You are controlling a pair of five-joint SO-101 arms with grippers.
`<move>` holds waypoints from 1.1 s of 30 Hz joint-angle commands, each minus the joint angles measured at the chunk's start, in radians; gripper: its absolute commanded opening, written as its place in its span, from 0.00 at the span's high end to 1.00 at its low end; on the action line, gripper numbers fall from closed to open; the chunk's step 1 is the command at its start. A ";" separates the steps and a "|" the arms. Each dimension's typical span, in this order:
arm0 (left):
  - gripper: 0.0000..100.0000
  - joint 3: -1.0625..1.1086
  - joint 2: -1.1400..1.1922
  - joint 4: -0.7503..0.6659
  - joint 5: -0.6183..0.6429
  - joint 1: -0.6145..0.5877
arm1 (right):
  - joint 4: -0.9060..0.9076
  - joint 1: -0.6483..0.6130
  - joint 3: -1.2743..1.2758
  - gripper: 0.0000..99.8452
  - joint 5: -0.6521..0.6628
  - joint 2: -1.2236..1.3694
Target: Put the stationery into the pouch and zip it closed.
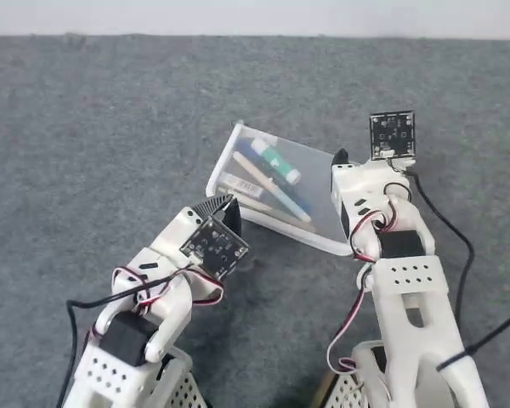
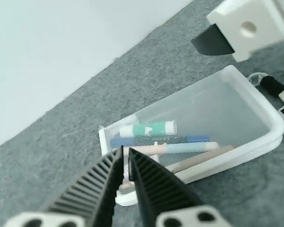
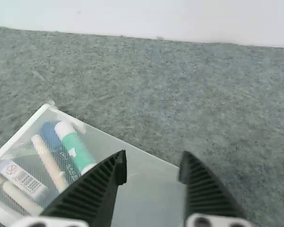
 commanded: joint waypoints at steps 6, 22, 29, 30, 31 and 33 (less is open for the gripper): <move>0.99 -0.108 -0.015 0.005 0.123 -0.032 | 0.008 -0.044 -0.063 0.99 0.118 -0.016; 0.99 -0.143 -0.017 -0.018 0.212 -0.172 | -0.002 -0.070 0.104 0.99 0.120 -0.338; 0.99 -0.104 -0.232 -0.003 0.285 -0.250 | -0.004 -0.077 0.158 0.99 0.115 -0.427; 0.99 -0.090 -0.269 -0.002 0.285 -0.249 | -0.004 -0.084 0.167 0.99 0.115 -0.440; 0.99 -0.074 -0.305 -0.002 0.285 -0.249 | -0.004 -0.087 0.176 0.99 0.115 -0.452; 0.99 -0.058 -0.350 -0.002 0.285 -0.249 | -0.004 -0.101 0.189 0.99 0.123 -0.478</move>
